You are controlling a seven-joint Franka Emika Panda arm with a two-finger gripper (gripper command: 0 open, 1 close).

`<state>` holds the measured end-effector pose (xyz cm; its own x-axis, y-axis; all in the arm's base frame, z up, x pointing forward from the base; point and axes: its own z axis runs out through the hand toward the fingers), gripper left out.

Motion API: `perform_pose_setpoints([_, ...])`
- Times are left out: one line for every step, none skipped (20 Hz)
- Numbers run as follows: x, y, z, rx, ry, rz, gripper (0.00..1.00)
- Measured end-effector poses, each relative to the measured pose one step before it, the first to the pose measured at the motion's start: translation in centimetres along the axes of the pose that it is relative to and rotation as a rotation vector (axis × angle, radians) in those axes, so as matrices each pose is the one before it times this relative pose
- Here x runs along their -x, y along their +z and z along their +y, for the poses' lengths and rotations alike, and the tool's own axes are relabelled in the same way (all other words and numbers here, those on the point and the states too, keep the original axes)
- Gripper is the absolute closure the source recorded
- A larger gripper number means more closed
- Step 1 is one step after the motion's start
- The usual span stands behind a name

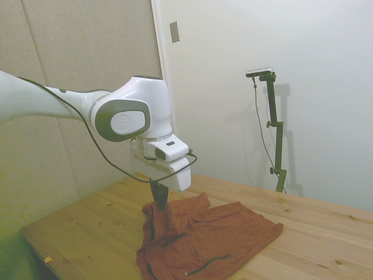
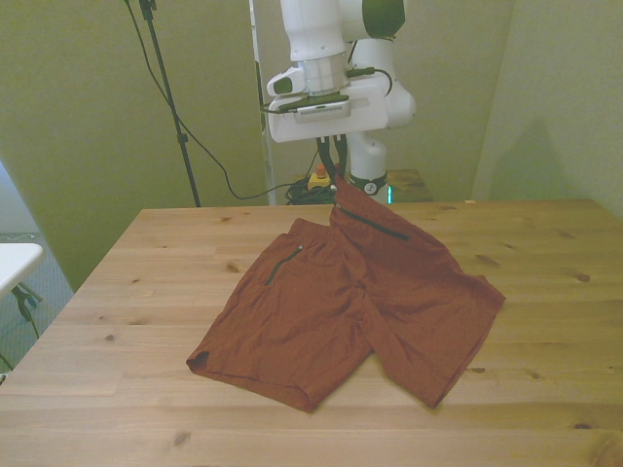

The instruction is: Fold the shorts

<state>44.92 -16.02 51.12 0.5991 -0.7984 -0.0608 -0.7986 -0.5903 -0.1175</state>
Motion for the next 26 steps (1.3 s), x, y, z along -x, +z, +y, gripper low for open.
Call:
perform_pose_setpoints([-0.321, 0.044, 0.669, 0.00005, 0.00649, -0.00658, 1.00])
perform_pose_setpoints([-0.324, 0.242, 0.722, 0.00113, 0.00717, -0.00806, 1.00])
perform_pose_setpoints([-0.308, 0.361, 0.695, 0.00186, 0.00974, -0.00781, 1.00])
perform_pose_setpoints([-0.338, 0.387, 0.772, 0.00183, 0.01333, -0.00859, 1.00])
perform_pose_setpoints([-0.361, 0.438, 0.796, 0.00269, 0.01411, -0.00815, 1.00])
perform_pose_setpoints([-0.414, 0.497, 0.828, 0.00220, 0.01419, -0.00815, 1.00])
perform_pose_setpoints([-0.462, 0.505, 0.767, -0.00005, 0.01014, -0.00602, 1.00])
perform_pose_setpoints([-0.535, 0.597, 0.672, -0.00316, 0.01194, -0.00733, 1.00])
perform_pose_setpoints([-0.619, 0.814, 0.676, -0.00682, 0.01427, -0.01311, 1.00])
perform_pose_setpoints([-0.692, 0.955, 0.604, -0.01117, 0.01567, -0.01675, 1.00])
perform_pose_setpoints([-0.847, 1.030, 0.646, -0.01282, 0.01560, -0.02117, 0.00])
perform_pose_setpoints([-0.931, 0.995, 0.733, -0.01562, 0.01979, -0.02741, 0.00])
perform_pose_setpoints([-0.867, 0.925, 0.651, -0.01169, 0.01321, -0.02590, 0.00])
perform_pose_setpoints([-0.805, 0.782, 0.634, -0.00971, 0.01065, -0.02229, 0.00])
perform_pose_setpoints([-0.669, 0.604, 0.518, -0.00650, 0.00697, -0.01659, 0.00])
perform_pose_setpoints([-0.463, 0.461, 0.371, 0.00236, 0.00555, -0.01021, 0.00])
perform_pose_setpoints([-0.299, 0.265, 0.185, 0.00299, 0.00368, -0.00493, 0.00])
perform_pose_setpoints([-0.165, 0.065, 0.086, 0.00136, 0.00301, -0.00087, 0.00])
perform_pose_setpoints([-0.030, -0.033, -0.005, 0.00011, 0.00023, -0.00010, 0.00])
perform_pose_setpoints([0.037, -0.034, -0.004, 0.00054, -0.00039, -0.00236, 0.00])
perform_pose_setpoints([0.057, 0.025, 0.056, 0.00192, 0.00071, -0.00613, 0.00])
perform_pose_setpoints([-0.018, 0.104, 0.145, 0.00285, 0.00326, -0.00740, 0.00])
perform_pose_setpoints([-0.165, 0.122, 0.224, 0.00149, 0.00580, -0.00313, 0.00])
perform_pose_setpoints([-0.267, 0.169, 0.307, 0.00169, 0.00852, -0.00280, 0.00])
perform_pose_setpoints([-0.354, 0.249, 0.342, 0.00266, 0.00768, -0.00296, 0.00])
perform_pose_setpoints([-0.387, 0.309, 0.341, 0.00339, 0.00448, -0.00343, 0.00])
